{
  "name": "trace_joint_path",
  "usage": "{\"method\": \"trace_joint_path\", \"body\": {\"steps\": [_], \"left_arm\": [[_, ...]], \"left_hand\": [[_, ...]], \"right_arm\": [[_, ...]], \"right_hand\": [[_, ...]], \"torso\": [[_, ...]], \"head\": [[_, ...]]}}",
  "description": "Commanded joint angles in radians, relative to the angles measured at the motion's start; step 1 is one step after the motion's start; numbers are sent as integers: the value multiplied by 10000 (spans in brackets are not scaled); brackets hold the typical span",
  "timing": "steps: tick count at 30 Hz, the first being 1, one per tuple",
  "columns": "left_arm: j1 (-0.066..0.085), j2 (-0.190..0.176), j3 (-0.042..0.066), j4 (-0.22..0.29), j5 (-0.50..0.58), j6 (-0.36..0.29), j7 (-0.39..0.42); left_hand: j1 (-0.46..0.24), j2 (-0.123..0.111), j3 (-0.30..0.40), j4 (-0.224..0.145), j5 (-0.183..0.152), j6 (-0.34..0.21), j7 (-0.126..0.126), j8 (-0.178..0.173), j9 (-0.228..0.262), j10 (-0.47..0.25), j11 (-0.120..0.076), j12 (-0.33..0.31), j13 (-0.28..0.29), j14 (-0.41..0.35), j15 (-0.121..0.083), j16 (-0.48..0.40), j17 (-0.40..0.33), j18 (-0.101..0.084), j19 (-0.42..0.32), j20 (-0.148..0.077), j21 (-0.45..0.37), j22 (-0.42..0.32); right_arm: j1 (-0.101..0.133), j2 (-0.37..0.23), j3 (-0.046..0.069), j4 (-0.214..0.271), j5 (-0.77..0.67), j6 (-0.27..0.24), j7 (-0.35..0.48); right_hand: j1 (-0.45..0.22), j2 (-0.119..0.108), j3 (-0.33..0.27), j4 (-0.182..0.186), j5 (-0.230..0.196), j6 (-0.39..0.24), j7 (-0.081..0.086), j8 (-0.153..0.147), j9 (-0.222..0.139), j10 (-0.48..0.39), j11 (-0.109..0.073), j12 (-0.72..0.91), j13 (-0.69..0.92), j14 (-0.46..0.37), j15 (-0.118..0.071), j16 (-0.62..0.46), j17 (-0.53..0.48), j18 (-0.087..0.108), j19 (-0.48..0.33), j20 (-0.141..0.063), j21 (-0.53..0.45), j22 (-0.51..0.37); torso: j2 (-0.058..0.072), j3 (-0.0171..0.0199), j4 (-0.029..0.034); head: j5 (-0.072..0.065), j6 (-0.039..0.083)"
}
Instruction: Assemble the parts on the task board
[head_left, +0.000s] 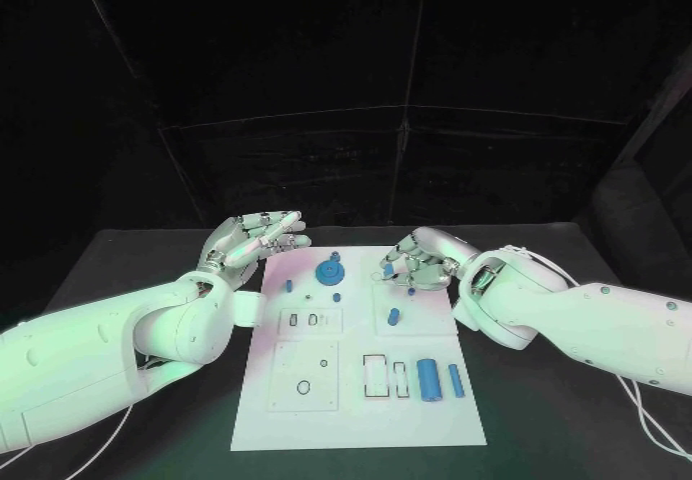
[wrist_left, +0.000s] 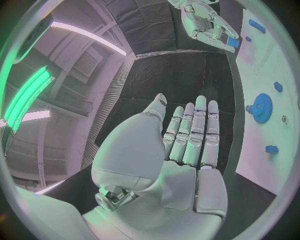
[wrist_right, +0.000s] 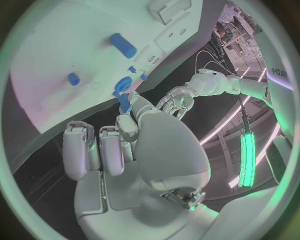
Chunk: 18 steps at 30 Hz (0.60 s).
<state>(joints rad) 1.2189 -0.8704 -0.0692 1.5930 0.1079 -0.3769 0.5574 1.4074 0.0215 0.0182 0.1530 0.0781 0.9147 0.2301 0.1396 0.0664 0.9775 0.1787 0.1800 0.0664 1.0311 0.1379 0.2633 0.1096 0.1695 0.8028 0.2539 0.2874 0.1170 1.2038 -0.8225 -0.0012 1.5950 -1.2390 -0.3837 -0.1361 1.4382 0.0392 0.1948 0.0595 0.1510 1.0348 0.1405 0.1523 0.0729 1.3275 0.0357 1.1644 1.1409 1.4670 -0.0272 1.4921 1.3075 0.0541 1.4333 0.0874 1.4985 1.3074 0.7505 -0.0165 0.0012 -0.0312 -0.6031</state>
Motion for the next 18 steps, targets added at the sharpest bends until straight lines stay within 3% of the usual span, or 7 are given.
{"method": "trace_joint_path", "body": {"steps": [1,9,14,18], "left_arm": [[17,8,9,-36,-24,78,45],[31,-50,11,-94,-24,56,68],[40,-72,11,-110,-24,47,77],[54,-68,11,-128,-24,39,78]], "left_hand": [[87,26,16,-73,-11,51,9,-48,-10,44,14,-63,-13,35,8,-53,-20,148,62,19,23,-15],[99,32,28,-94,-11,57,10,-53,-10,51,14,-72,-13,31,9,-66,-26,147,62,19,19,-21],[100,32,29,-95,-11,58,9,-53,-10,51,14,-72,-13,31,9,-66,-26,147,62,19,18,-21],[100,32,29,-95,-11,58,9,-53,-10,51,14,-72,-13,31,9,-66,-26,147,62,19,18,-21]], "right_arm": [[39,354,8,174,-425,-445,-1256],[49,1588,-4,-236,-957,-288,-1420],[28,2296,-290,-519,-1345,-74,-1524],[-26,2694,-517,-696,-1673,137,-1730]], "right_hand": [[-24,65,110,93,-77,406,-236,32,34,82,-26,-56,-9,668,-56,3,881,-142,43,-41,57,845],[-54,44,123,92,-68,412,-247,13,26,109,-36,-71,-1,660,-64,-17,847,-150,71,-51,68,881],[-30,39,160,57,-13,419,-252,1,22,118,-44,-93,-6,656,-73,-30,830,-155,86,-60,74,901],[2,44,198,19,3,419,-253,-10,18,161,-47,-35,67,654,-77,-35,823,-160,103,-65,81,923]], "torso": [[-131,-83,82],[-242,-173,211],[-302,-220,220],[-309,-243,230]], "head": [[89,-78],[319,-313],[465,-460],[488,-513]]}}
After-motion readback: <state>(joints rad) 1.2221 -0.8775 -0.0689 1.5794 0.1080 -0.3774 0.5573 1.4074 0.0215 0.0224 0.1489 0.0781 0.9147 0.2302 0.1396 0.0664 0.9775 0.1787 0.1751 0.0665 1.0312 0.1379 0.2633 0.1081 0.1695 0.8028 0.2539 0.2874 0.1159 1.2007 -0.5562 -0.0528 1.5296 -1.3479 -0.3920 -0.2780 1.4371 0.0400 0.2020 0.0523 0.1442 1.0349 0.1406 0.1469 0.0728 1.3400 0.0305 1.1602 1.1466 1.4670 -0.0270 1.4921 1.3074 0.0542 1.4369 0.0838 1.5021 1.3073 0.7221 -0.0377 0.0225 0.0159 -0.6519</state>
